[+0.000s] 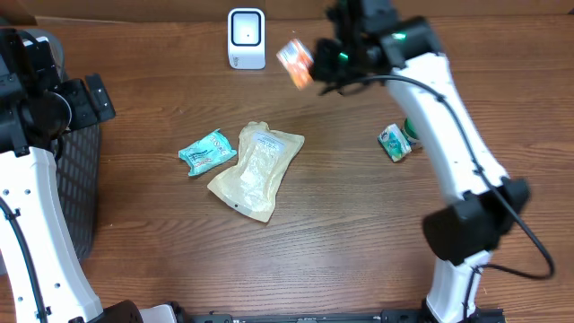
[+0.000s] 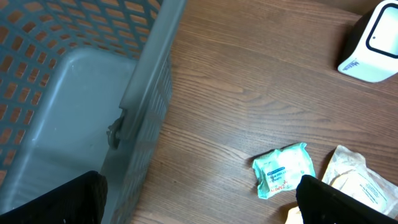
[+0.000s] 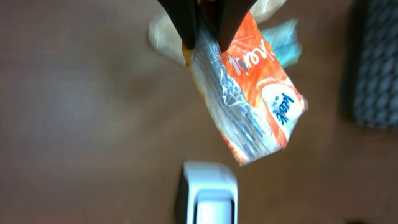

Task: Scan the item barcode
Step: 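Hold the orange pack in front of the scanner window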

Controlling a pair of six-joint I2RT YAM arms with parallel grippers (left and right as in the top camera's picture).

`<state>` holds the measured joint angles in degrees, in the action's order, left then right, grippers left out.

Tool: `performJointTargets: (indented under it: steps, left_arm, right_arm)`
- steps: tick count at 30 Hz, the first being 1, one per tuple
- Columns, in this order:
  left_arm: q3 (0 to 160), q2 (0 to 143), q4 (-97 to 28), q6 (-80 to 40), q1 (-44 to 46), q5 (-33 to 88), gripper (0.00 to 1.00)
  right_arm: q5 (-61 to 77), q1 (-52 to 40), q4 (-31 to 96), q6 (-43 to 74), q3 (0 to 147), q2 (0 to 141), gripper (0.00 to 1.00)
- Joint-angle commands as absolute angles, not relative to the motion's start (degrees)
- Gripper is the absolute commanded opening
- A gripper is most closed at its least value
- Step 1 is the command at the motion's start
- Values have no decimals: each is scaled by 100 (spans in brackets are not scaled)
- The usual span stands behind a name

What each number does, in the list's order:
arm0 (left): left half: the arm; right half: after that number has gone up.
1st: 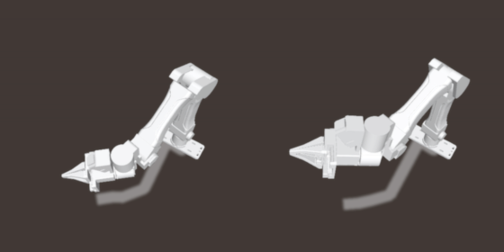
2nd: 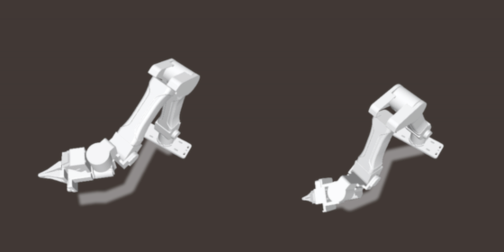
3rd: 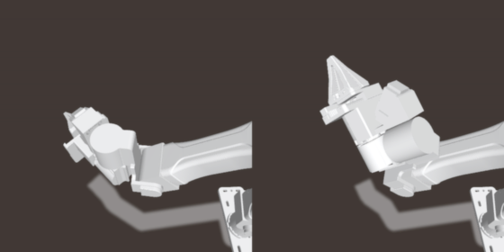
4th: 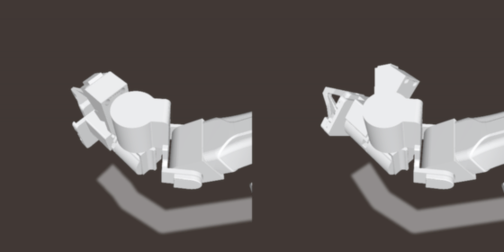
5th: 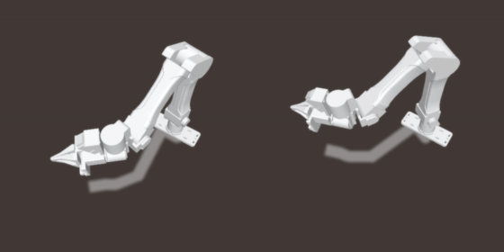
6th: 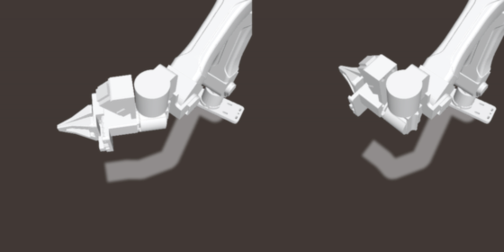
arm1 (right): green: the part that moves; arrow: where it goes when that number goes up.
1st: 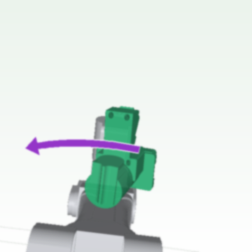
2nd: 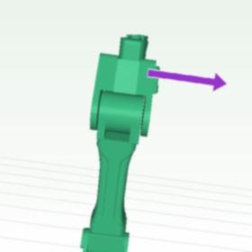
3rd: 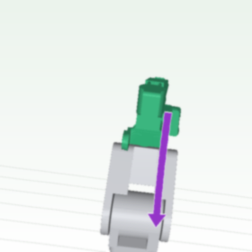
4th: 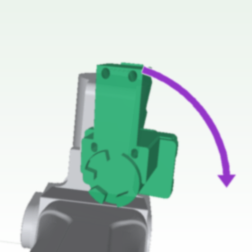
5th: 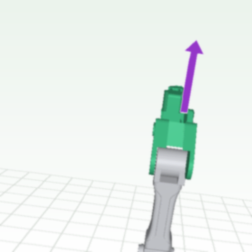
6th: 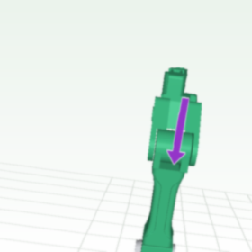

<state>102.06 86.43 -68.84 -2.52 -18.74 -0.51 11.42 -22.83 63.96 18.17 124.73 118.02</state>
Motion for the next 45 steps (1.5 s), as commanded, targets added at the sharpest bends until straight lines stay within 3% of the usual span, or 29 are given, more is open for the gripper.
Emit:
performJointTargets:
  steps: [1,6,12,23,40,45]
  left_arm:
    - [10324,8656,-6877,-123,-1872,-58,99]
    - [10324,8656,-6879,-126,-1872,-58,100]
    - [10324,8656,-6877,-123,-1872,-58,100]
    - [10324,8656,-6879,-123,-1872,-58,99]
    - [10324,8656,-6879,-123,-1872,-58,99]
    - [10324,8656,-6877,-126,-1872,-58,99]
  right_arm:
    - [-1083,-2797,5070,1127,12809,12457,4]
    - [-2456,-3223,2928,-64,12801,13176,4]
    - [-2550,-3284,1317,-1098,12792,13874,4]
    - [-2550,-3306,3,-3916,12790,14781,4]
    - [-2571,-3555,-126,-3898,12792,14796,4]
    - [-2606,-3673,62,-3022,12792,14534,4]
